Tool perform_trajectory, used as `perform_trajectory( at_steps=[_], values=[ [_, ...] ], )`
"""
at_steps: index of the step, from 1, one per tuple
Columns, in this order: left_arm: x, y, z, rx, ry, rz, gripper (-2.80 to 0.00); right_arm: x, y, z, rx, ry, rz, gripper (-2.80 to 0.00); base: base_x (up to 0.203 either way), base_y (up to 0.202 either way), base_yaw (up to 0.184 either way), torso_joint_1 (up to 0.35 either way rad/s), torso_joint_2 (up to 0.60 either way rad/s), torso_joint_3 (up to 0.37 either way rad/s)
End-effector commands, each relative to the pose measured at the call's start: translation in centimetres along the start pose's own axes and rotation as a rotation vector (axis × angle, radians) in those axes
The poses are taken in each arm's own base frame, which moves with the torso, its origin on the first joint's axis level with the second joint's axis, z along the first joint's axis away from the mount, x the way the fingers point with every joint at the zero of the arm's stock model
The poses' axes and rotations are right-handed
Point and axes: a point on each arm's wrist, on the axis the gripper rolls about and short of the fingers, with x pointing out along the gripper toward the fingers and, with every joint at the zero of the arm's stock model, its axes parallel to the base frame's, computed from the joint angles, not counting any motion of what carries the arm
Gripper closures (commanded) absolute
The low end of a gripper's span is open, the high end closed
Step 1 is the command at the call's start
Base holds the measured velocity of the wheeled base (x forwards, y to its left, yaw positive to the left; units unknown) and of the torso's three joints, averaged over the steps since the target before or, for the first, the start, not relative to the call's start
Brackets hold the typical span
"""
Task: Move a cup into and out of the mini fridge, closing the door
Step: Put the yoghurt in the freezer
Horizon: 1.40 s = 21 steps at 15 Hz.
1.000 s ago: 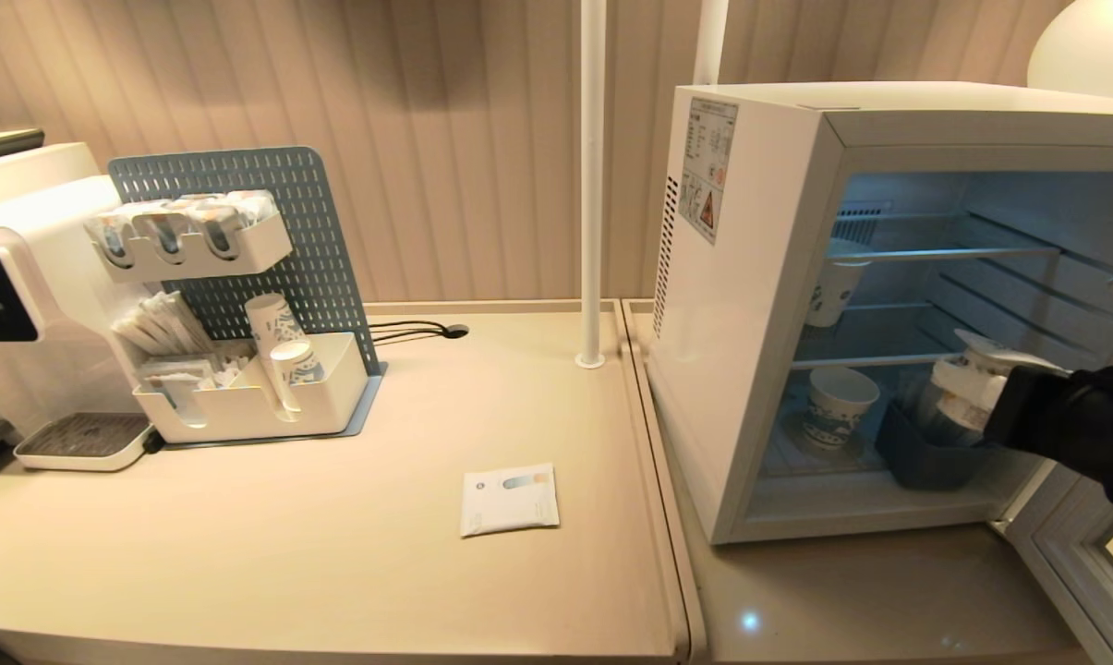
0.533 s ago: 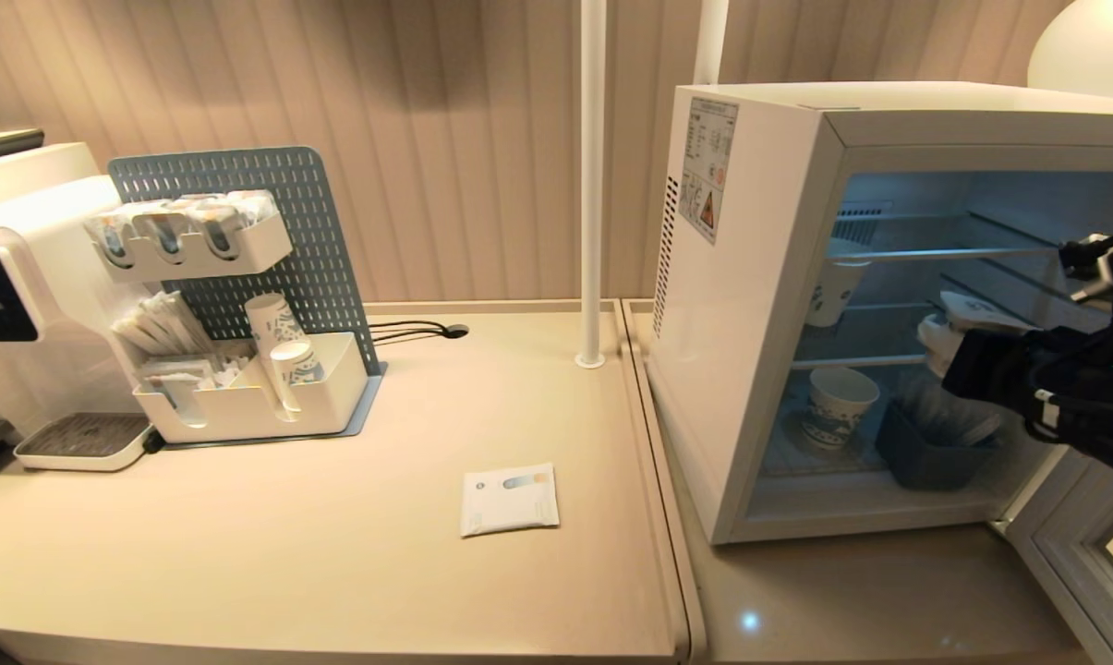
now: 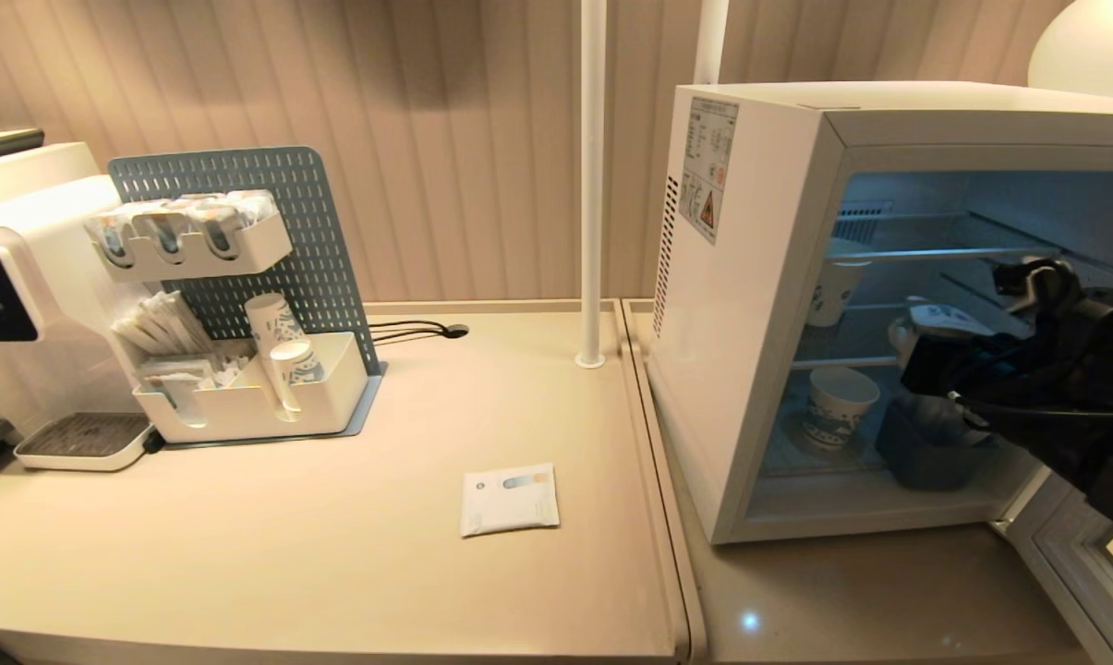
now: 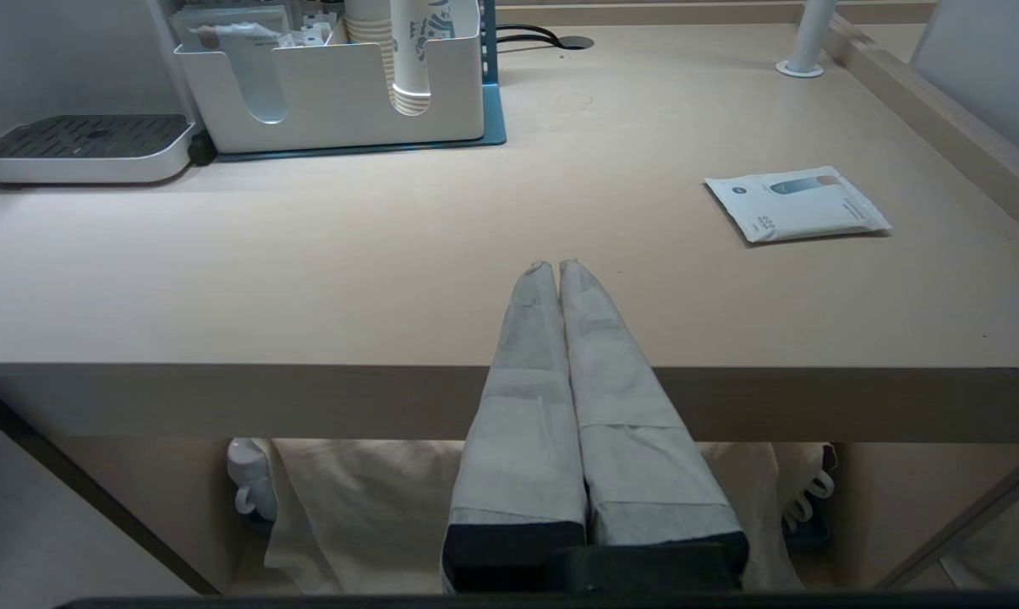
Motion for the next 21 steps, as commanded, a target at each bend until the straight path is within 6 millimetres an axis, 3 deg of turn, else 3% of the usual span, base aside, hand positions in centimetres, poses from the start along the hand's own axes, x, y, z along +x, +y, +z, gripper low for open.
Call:
perform_trajectory(
  at_steps=[1,10,19,20,21],
  values=[
    [0.0,0.0,0.0,0.000,0.002,0.000,0.00,1.7,-0.4,-1.7,-0.002,0.035,-0.019,0.00,0.000,0.000,0.000,0.000,0.00,0.000],
    [0.0,0.0,0.0,0.000,0.002,0.000,0.00,4.5,-0.8,-0.8,0.004,0.031,-0.041,0.00,0.000,0.000,0.000,0.000,0.00,0.000],
    [0.0,0.0,0.0,0.000,0.001,0.000,0.00,5.6,-0.9,-2.1,-0.002,0.083,-0.053,0.00,0.000,0.000,0.000,0.000,0.00,0.000],
    [0.0,0.0,0.0,0.000,0.002,0.000,0.00,5.6,-0.9,-1.7,0.001,0.074,-0.060,-2.80,0.000,0.000,0.000,0.000,0.00,0.000],
    [0.0,0.0,0.0,0.000,0.000,0.000,0.00,5.5,-0.9,-1.6,0.002,0.071,-0.060,-2.80,0.000,0.000,0.000,0.000,0.00,0.000]
  ],
)
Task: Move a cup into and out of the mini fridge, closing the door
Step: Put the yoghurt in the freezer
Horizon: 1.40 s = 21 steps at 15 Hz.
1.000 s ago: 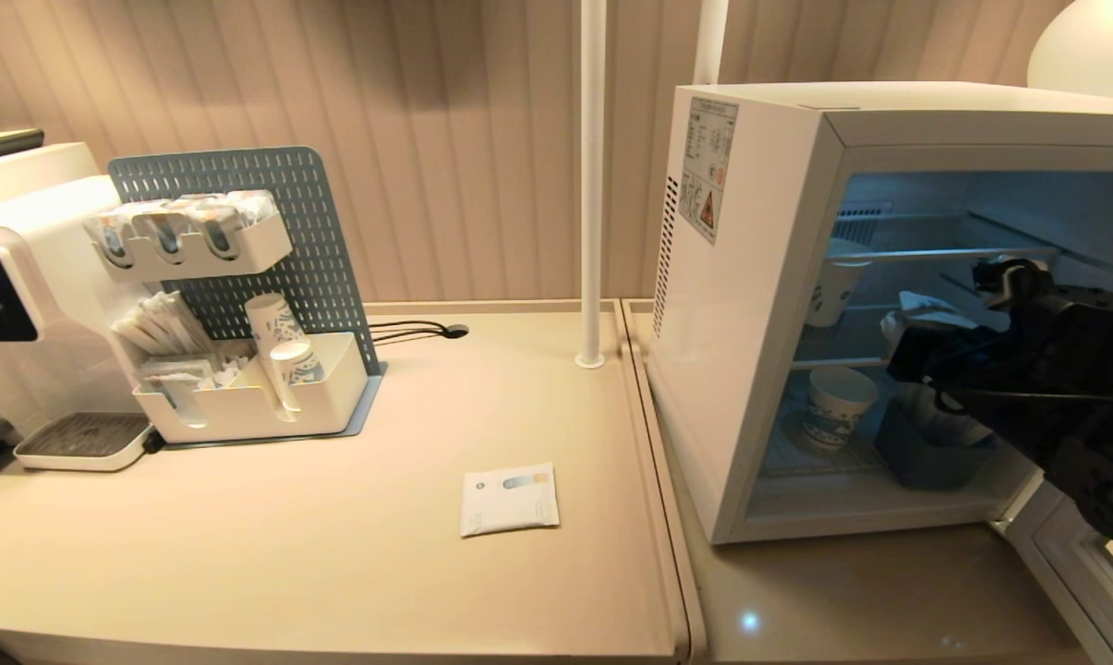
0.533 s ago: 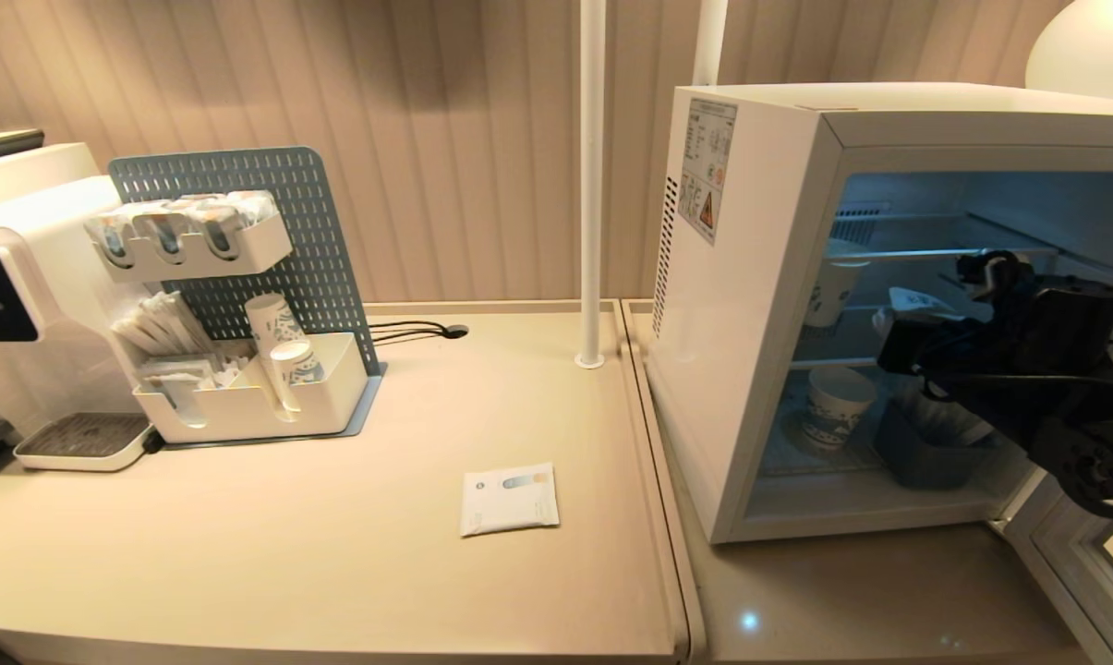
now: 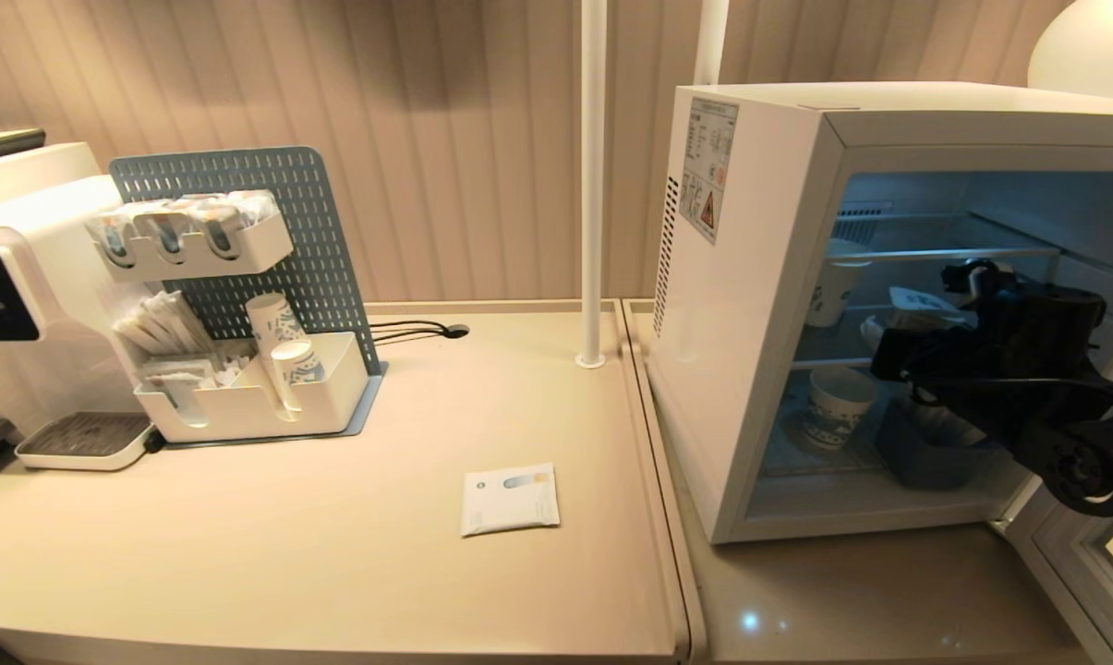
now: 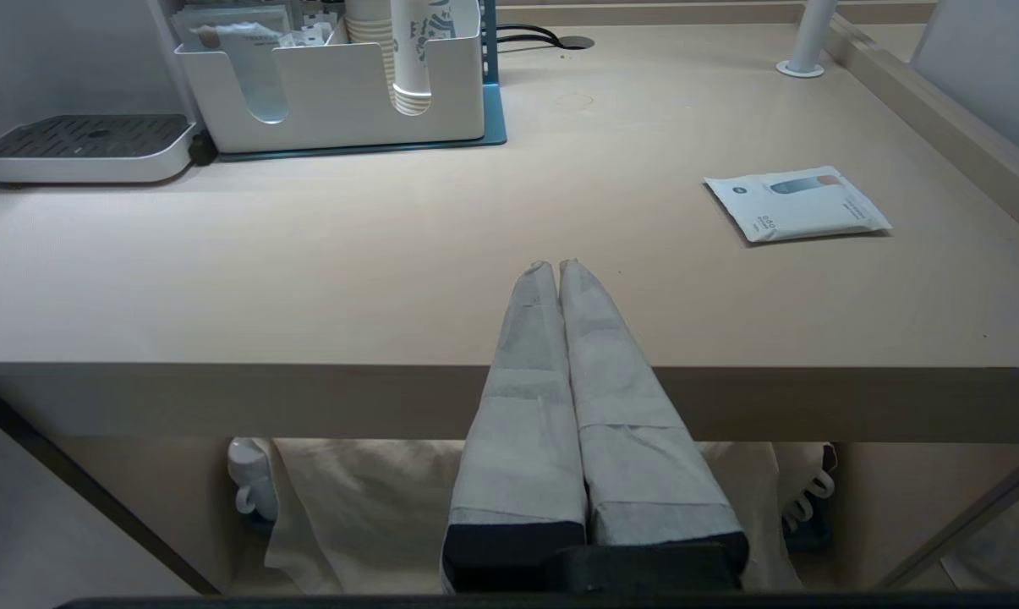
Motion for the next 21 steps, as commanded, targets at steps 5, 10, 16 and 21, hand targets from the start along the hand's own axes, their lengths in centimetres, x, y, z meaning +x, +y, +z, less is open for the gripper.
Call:
perform_trajectory(
  at_steps=[5,10,16,21],
  values=[
    [0.0,0.0,0.0,0.000,0.002,0.000,0.00,-1.0,-0.1,0.6,0.003,-0.022,0.007,-2.80,0.000,0.000,0.000,0.000,0.00,0.000],
    [0.0,0.0,0.0,0.000,0.002,0.000,0.00,-4.4,-0.4,2.2,0.008,-0.066,0.014,-2.80,0.000,0.000,0.000,0.000,0.00,0.000],
    [0.0,0.0,0.0,0.000,0.002,0.000,0.00,-9.6,-0.9,3.2,0.007,-0.065,0.043,-2.80,0.000,0.000,0.000,0.000,0.00,0.000],
    [0.0,0.0,0.0,0.000,0.002,0.000,0.00,-14.0,-1.4,3.4,0.008,-0.064,0.082,-2.80,0.000,0.000,0.000,0.000,0.00,0.000]
  ],
)
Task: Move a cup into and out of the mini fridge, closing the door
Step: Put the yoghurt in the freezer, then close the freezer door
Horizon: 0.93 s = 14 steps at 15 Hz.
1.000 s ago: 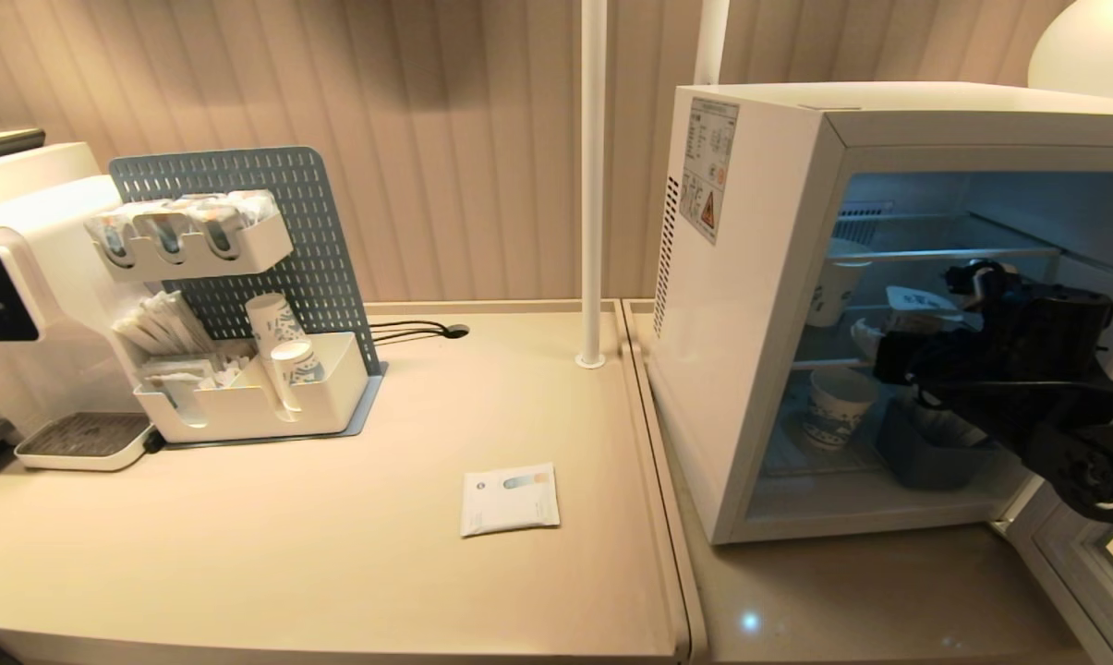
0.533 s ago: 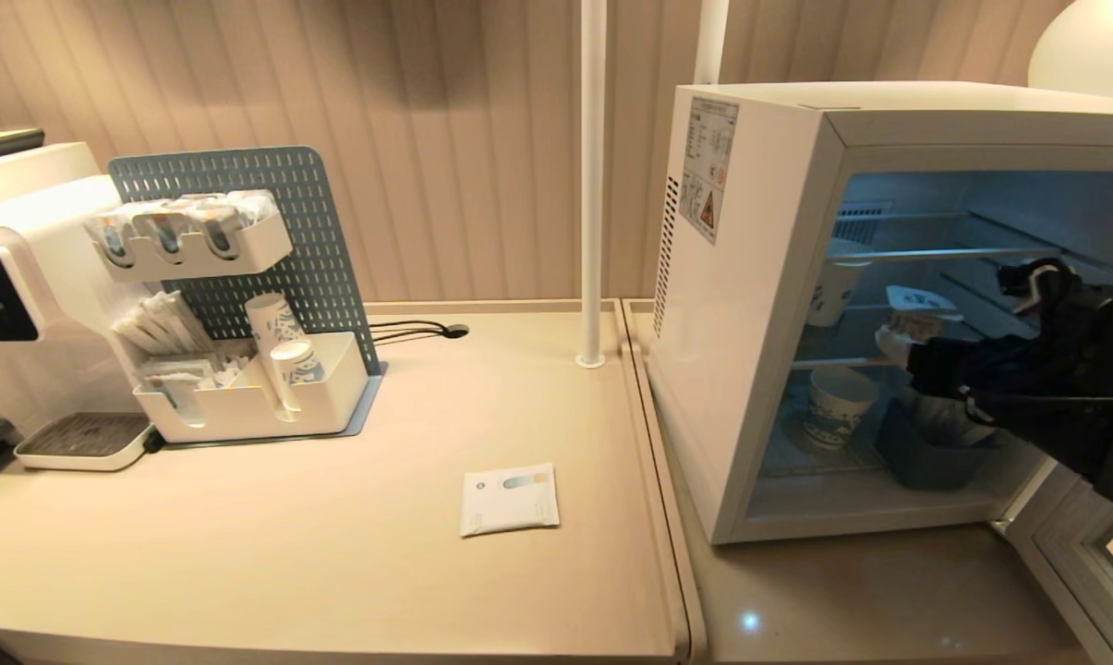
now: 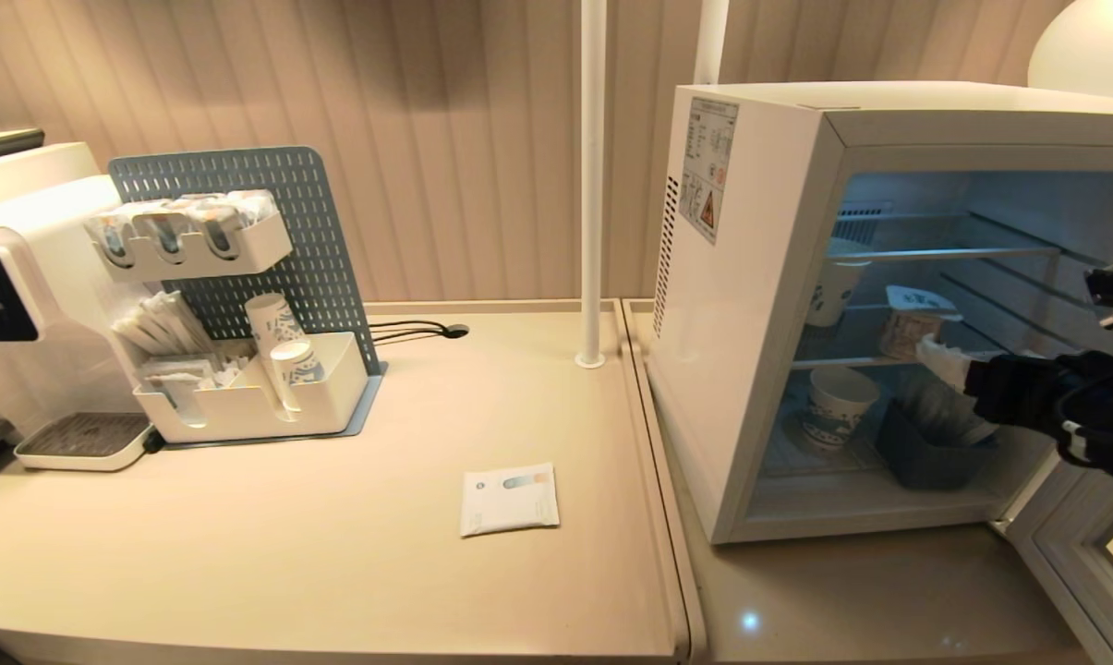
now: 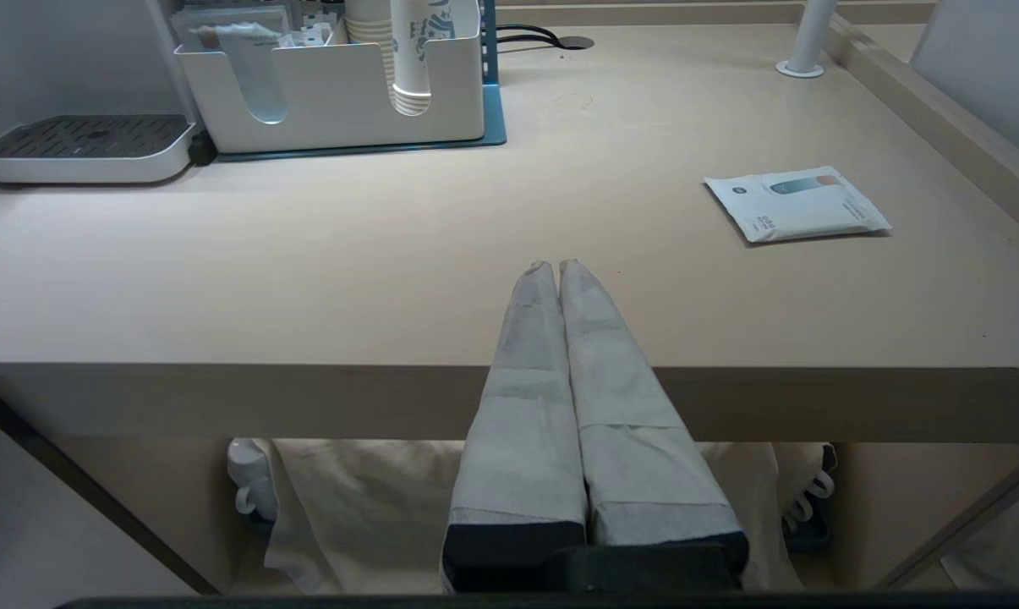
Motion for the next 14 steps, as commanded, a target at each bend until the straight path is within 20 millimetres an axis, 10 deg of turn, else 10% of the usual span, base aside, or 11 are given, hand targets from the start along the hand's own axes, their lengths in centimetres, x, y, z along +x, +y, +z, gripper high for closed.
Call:
perform_trajectory(
  at_steps=[1,2,3,14],
  values=[
    [0.0,0.0,0.0,0.000,0.002,0.000,0.00,-3.0,-0.1,0.9,0.005,-0.058,0.026,-2.80,0.000,0.000,0.000,0.000,0.00,0.000],
    [0.0,0.0,0.0,0.000,0.002,0.000,0.00,-4.3,-0.1,0.8,0.007,-0.060,0.042,-2.80,0.000,0.000,0.000,0.000,0.00,0.000],
    [0.0,0.0,0.0,0.000,0.002,0.000,0.00,-5.6,-0.2,0.6,0.008,-0.063,0.055,0.00,0.000,0.000,0.000,0.000,0.00,0.000],
    [0.0,0.0,0.0,0.000,0.002,0.000,0.00,-21.7,-1.6,-4.1,0.006,-0.090,0.156,0.00,0.000,0.000,0.000,0.000,0.00,0.000]
  ],
)
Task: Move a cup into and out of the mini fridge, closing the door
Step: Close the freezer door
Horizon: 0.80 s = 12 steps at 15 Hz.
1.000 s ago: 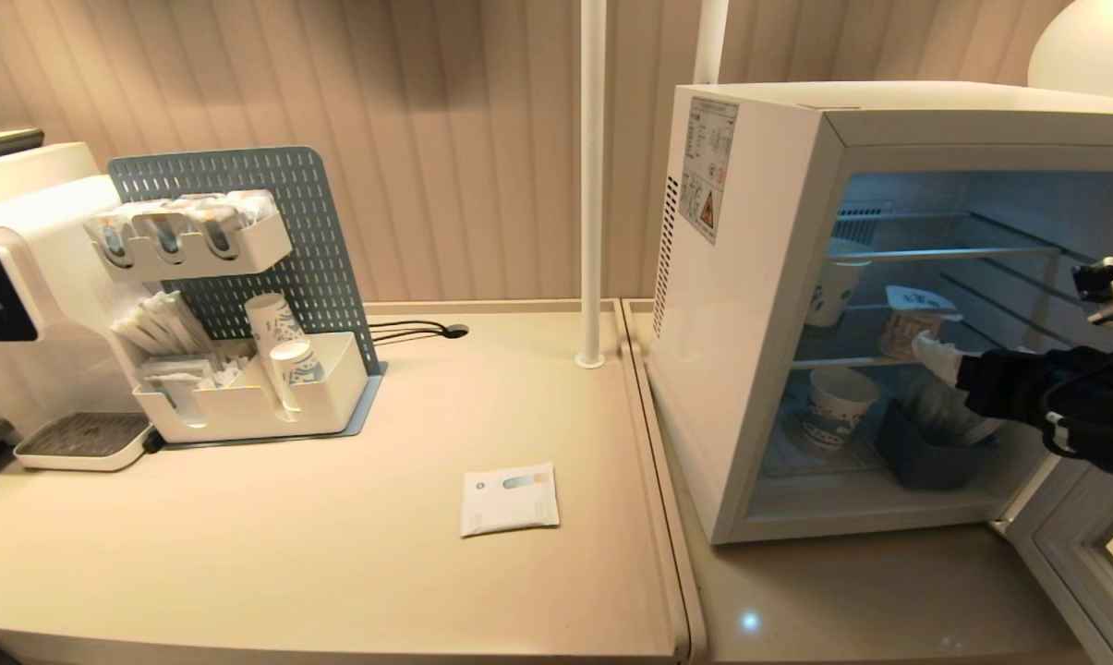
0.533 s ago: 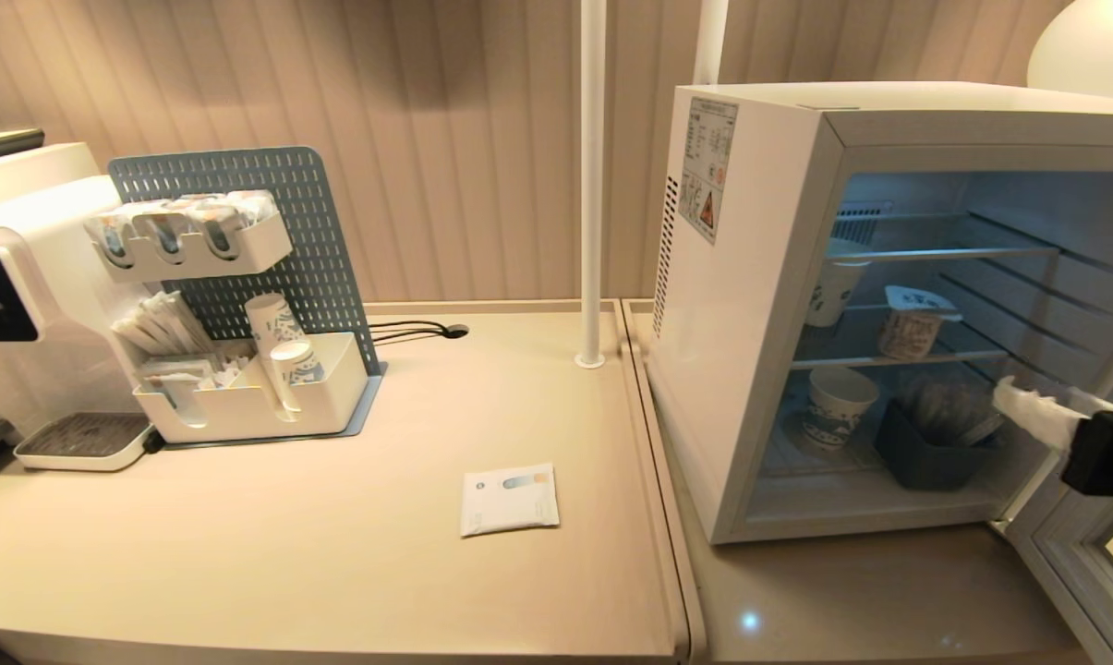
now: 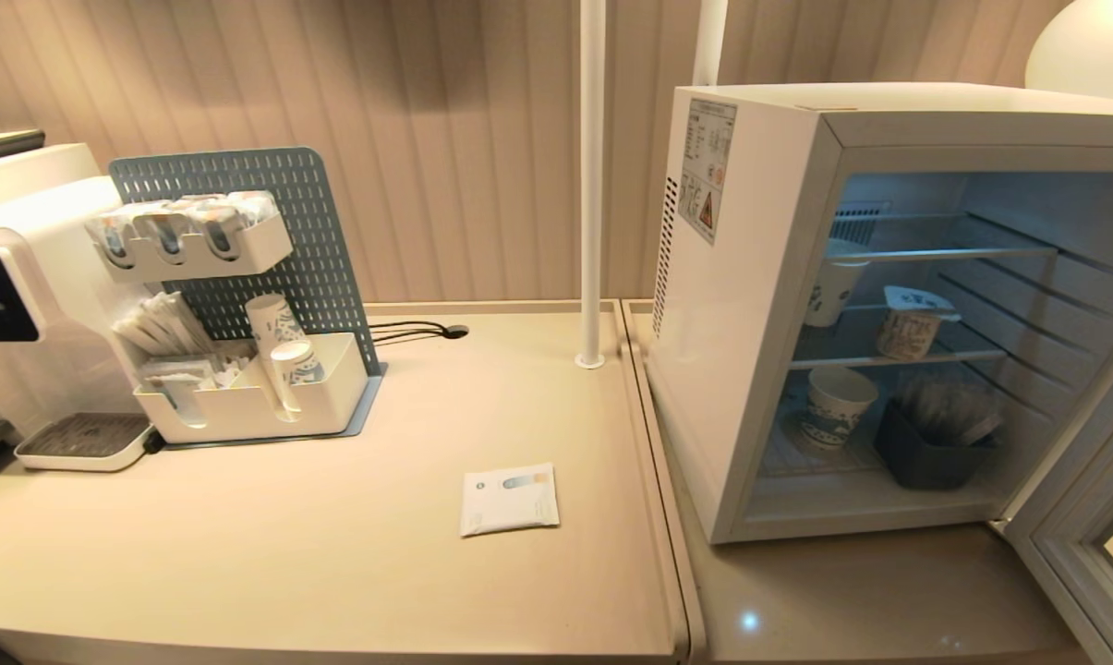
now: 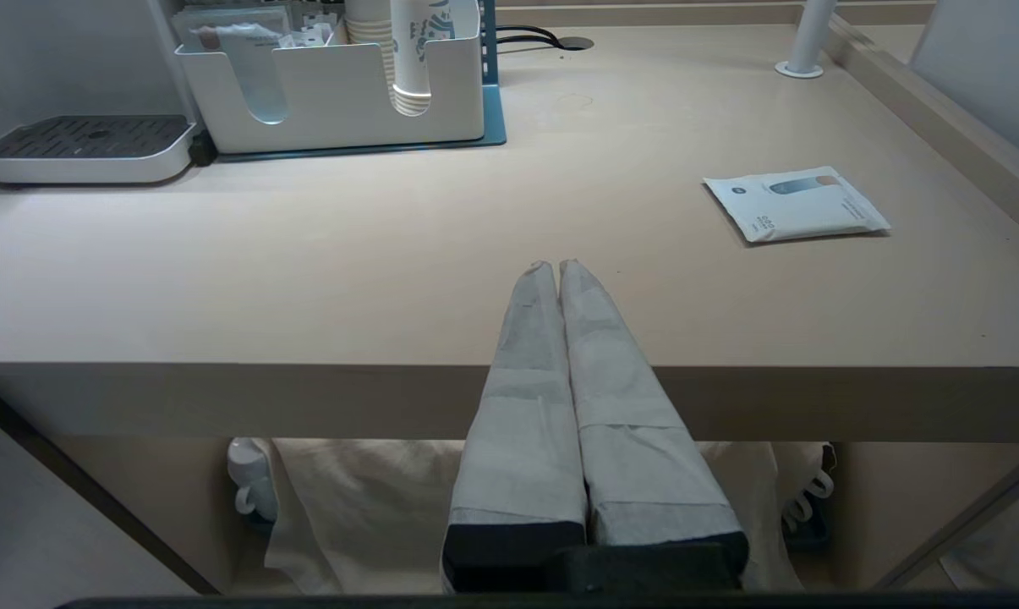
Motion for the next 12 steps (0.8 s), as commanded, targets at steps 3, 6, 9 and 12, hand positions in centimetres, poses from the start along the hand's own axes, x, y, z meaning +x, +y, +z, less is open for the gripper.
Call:
perform_trajectory(
  at_steps=[3,6,9,12],
  values=[
    [0.0,0.0,0.0,0.000,0.002,0.000,0.00,-5.7,0.0,-3.4,0.004,-0.068,-0.021,0.00,0.000,0.000,0.000,0.000,0.00,0.000],
    [0.0,0.0,0.0,0.000,0.002,0.000,0.00,-7.4,-0.1,-5.4,0.037,-0.065,-0.103,0.00,0.000,0.000,0.000,0.000,0.00,0.000],
    [0.0,0.0,0.0,0.000,0.002,0.000,0.00,-7.1,-0.4,-8.3,0.027,-0.100,-0.101,0.00,0.000,0.000,0.000,0.000,0.00,0.000],
    [0.0,0.0,0.0,0.000,0.002,0.000,0.00,-4.4,-0.8,-10.5,-0.013,-0.202,-0.066,0.00,0.000,0.000,0.000,0.000,0.00,0.000]
  ],
)
